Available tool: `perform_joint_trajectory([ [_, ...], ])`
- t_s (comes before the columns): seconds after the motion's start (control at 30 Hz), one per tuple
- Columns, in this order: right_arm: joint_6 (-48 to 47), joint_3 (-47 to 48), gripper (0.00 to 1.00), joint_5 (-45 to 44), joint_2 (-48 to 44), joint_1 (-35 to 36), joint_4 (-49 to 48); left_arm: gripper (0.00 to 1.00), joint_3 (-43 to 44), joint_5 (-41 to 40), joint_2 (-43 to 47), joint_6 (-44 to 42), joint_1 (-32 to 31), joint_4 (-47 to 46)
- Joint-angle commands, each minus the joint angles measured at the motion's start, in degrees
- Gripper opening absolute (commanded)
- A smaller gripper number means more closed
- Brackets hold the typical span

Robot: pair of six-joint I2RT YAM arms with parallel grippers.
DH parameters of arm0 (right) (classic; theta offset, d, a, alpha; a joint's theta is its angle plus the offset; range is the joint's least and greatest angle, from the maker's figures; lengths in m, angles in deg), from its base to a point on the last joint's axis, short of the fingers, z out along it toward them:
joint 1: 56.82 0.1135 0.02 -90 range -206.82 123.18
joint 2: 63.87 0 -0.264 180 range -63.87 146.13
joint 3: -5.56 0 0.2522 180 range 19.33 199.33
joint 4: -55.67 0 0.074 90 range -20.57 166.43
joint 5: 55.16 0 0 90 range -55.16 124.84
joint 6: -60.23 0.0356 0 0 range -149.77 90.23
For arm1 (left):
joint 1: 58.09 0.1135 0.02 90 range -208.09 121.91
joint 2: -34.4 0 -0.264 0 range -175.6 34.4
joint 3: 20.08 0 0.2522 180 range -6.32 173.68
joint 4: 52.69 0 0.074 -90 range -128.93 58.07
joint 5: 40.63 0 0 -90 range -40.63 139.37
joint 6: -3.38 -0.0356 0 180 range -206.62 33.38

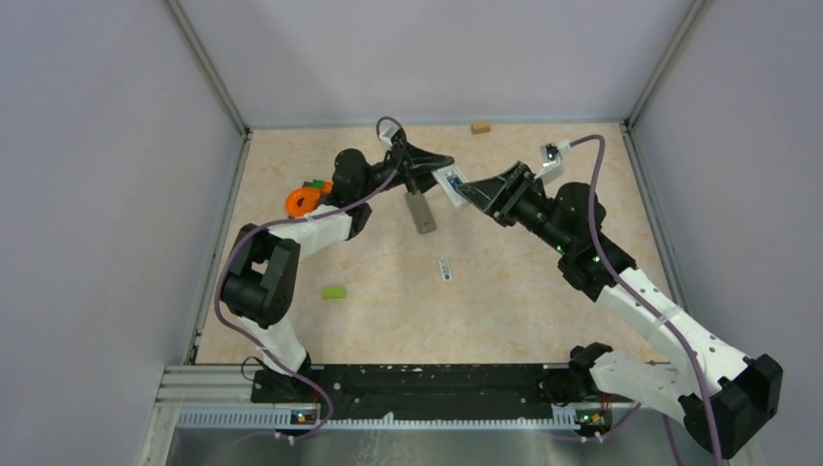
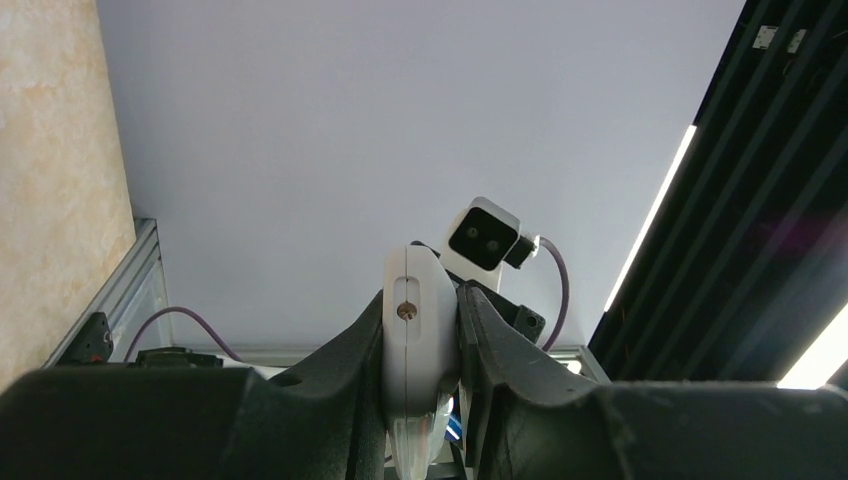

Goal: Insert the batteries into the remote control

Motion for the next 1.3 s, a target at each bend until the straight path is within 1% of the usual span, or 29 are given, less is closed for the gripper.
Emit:
perform_joint_trajectory([
  [0.0, 2.7, -0.3, 0.58, -1.8, -0.9, -0.2, -4.1, 0.00, 2.1, -0.1, 2.9, -0.5, 0.2, -4.1],
  [0.1, 3.4, -0.3, 0.55, -1.5, -0.1, -0.2, -5.2, 0.00, 2.1, 0.2, 3.3, -1.2, 0.2, -3.7],
  [0.23, 4.8, -1.2, 0.54, -1.3, 0.2, -0.2, -7.5, 0.00, 1.7, 0.3, 3.9, -1.8, 0.2, -3.3],
  [0.3, 5.6, -1.6, 0.52, -1.2, 0.5, -0.2, -8.2, 0.00, 1.5, 0.4, 4.0, -1.9, 0.3, -3.2],
  [0.43, 6.7, -2.2, 0.44, -0.8, 1.1, -0.2, -9.0, 0.00, 1.5, 0.5, 4.2, -2.1, 0.2, -3.2],
  [0.73, 8.5, -3.2, 0.35, 0.2, 2.4, -0.2, -9.7, 0.00, 2.1, 1.1, 4.8, -4.4, 0.1, -3.0],
  [0.83, 9.5, -3.6, 0.32, 0.2, 2.8, -0.3, -9.0, 0.00, 2.6, 1.1, 5.1, -5.1, 0.1, -4.4],
  [0.93, 10.0, -3.0, 0.29, 0.1, 3.6, -0.3, -6.6, 0.00, 3.0, 1.2, 5.5, -6.1, 0.1, -4.6],
  [1.0, 9.9, -1.8, 0.28, -0.3, 4.1, -0.3, -3.2, 0.00, 3.1, 1.1, 5.8, -6.6, 0.1, -4.5],
  [1.27, 9.5, 2.1, 0.26, -1.0, 6.6, -0.3, 7.3, 0.00, 3.4, 1.4, 6.4, -7.9, 0.0, -4.4],
])
